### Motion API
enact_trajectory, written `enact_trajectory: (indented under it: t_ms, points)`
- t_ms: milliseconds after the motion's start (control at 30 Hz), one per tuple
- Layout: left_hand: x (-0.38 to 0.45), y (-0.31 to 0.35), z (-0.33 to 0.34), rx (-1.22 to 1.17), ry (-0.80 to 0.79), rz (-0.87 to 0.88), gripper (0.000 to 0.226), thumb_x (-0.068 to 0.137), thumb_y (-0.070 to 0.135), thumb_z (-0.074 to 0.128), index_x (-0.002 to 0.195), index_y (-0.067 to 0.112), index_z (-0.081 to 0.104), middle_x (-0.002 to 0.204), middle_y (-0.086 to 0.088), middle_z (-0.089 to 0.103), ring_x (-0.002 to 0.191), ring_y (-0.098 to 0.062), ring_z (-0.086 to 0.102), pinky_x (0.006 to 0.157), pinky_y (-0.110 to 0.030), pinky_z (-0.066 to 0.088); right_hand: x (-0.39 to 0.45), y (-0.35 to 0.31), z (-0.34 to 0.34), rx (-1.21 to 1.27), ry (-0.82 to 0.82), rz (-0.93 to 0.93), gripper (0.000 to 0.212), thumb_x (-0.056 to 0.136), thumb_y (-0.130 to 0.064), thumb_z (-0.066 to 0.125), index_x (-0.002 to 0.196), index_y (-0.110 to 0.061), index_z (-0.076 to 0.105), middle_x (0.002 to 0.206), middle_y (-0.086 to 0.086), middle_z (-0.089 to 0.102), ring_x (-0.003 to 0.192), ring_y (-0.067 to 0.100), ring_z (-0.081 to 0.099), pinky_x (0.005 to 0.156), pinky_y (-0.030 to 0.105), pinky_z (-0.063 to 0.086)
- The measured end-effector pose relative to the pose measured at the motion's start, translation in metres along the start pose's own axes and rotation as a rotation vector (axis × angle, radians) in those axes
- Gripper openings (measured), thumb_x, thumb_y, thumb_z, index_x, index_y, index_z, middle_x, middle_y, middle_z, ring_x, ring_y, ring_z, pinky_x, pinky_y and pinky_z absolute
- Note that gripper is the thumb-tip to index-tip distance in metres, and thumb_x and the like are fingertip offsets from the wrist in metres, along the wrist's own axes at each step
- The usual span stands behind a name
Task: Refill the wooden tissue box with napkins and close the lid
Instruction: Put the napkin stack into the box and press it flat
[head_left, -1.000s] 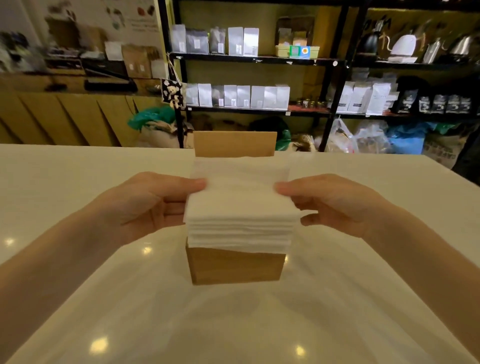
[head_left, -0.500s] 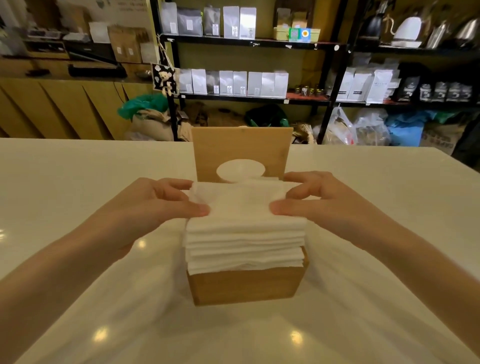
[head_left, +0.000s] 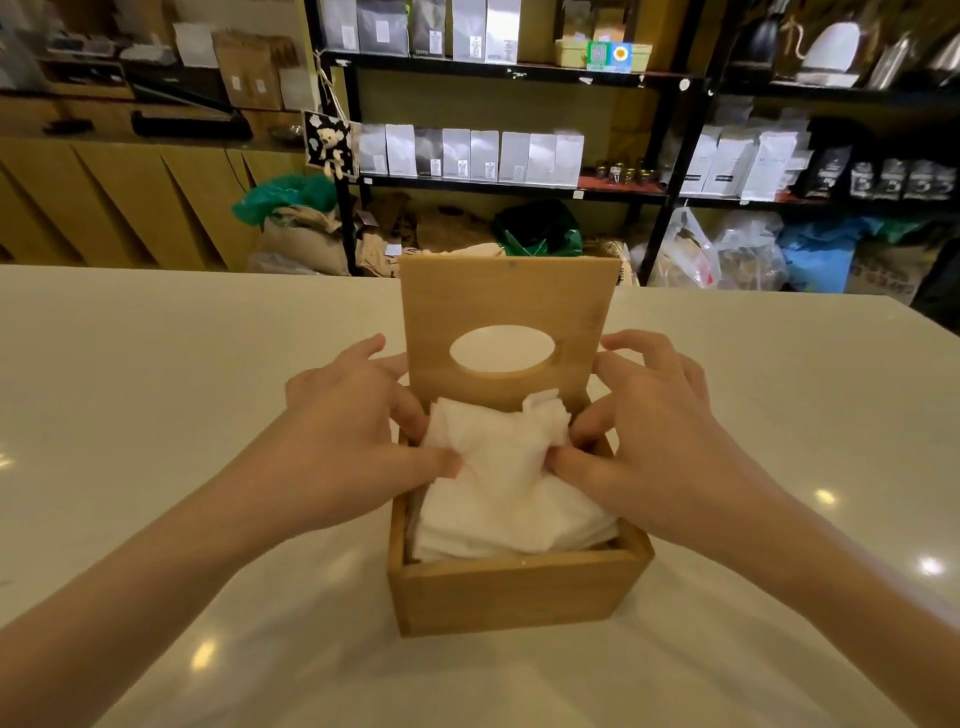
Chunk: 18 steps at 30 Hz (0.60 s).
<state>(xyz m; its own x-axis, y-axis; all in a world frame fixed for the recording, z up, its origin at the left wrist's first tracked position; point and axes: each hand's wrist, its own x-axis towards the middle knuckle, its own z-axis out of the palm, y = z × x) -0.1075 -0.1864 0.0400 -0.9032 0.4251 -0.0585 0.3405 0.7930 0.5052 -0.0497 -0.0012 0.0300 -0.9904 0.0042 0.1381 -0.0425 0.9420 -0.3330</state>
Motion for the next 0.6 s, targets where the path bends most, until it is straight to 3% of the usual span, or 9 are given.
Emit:
enact_trajectory:
  t_ms: [167, 300, 433, 500, 600]
  points:
    - [0.0, 0.002, 0.007, 0.166, -0.014, 0.028, 0.019, 0.072, 0.038, 0.069, 0.068, 0.019, 0.07, 0.144, 0.019, 0.031, 0.139, -0.003, -0.002, 0.11, -0.041, 0.008, -0.002, -0.001, 0.007, -0.063, 0.023, 0.013, 0.026, 0.081, -0.032, 0.057, 0.067, -0.015, 0.073, 0.098, -0.013, 0.046, 0.128, 0.01, 0.013, 0.098, 0.024, 0.003]
    - [0.003, 0.008, 0.009, 0.333, -0.059, 0.011, 0.024, 0.077, 0.04, 0.063, 0.07, 0.018, 0.068, 0.135, 0.01, 0.038, 0.138, -0.009, -0.006, 0.111, -0.047, 0.0, -0.001, -0.007, 0.009, -0.19, 0.006, 0.036, 0.026, 0.082, -0.032, 0.052, 0.075, -0.015, 0.07, 0.104, -0.003, 0.05, 0.129, 0.019, 0.018, 0.098, 0.03, 0.002]
    - [0.007, 0.015, 0.006, 0.509, -0.08, -0.043, 0.029, 0.076, 0.05, 0.058, 0.07, 0.023, 0.067, 0.126, 0.009, 0.051, 0.141, -0.019, 0.005, 0.109, -0.056, -0.001, 0.001, -0.013, 0.007, -0.261, -0.025, 0.075, 0.021, 0.082, -0.03, 0.049, 0.075, -0.016, 0.063, 0.099, -0.001, 0.048, 0.125, 0.024, 0.025, 0.106, 0.04, 0.006]
    - [0.004, 0.017, 0.005, 0.574, -0.035, -0.051, 0.03, 0.074, 0.055, 0.058, 0.074, 0.027, 0.067, 0.131, 0.007, 0.05, 0.141, -0.023, 0.009, 0.109, -0.059, 0.0, 0.001, -0.014, 0.006, -0.28, -0.028, 0.089, 0.018, 0.081, -0.031, 0.05, 0.071, -0.019, 0.058, 0.107, 0.001, 0.054, 0.125, 0.025, 0.025, 0.11, 0.044, 0.008]
    - [-0.004, 0.018, 0.006, 0.68, 0.108, -0.031, 0.035, 0.073, 0.059, 0.057, 0.092, 0.03, 0.063, 0.149, -0.003, 0.033, 0.142, -0.03, 0.01, 0.108, -0.063, 0.004, -0.004, -0.015, 0.004, -0.324, -0.016, 0.086, 0.021, 0.082, -0.033, 0.051, 0.068, -0.019, 0.057, 0.113, 0.002, 0.058, 0.131, 0.027, 0.022, 0.108, 0.048, -0.001]
